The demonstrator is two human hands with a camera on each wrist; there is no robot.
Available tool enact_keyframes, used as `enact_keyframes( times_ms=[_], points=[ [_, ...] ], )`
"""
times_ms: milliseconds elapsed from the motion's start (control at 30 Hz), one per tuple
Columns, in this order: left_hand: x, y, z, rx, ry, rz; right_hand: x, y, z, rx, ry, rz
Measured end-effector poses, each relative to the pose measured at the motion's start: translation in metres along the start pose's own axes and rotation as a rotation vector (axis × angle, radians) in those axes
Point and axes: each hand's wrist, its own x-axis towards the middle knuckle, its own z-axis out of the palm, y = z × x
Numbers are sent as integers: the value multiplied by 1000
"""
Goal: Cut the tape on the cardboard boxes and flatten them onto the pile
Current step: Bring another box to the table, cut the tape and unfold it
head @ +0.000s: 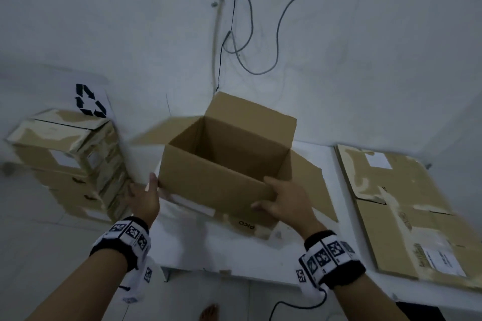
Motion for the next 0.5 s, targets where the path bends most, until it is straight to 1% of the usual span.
enact_keyframes(
  times_ms=[33,100,167,200,233,300,367,400,467,500],
  points=[
    [-9,11,3,-121,-60,-86,3,-8,-13,45,-10,18],
    [-15,30,9,-451,-191,-237,8,-16,-30,124,-40,59],
    [-11,42,12,-655,-230,-305,12,-17,-39,251,-73,130],
    [-8,47,12,-705,-249,-321,14,-14,-41,321,-66,163],
    [-7,52,11,-723,-287,-348,16,-12,-43,393,-47,194],
    [-10,57,15,-649,-450,-366,21,-5,-45,566,-13,273],
    [-18,61,23,-509,-624,-321,28,1,-45,730,-11,345],
    [-19,64,27,-459,-678,-293,31,3,-45,783,-24,377],
    [-15,69,34,-428,-732,-222,40,7,-41,888,-50,464],
    [-8,73,36,-428,-726,-182,45,9,-38,925,-50,501]
  ],
)
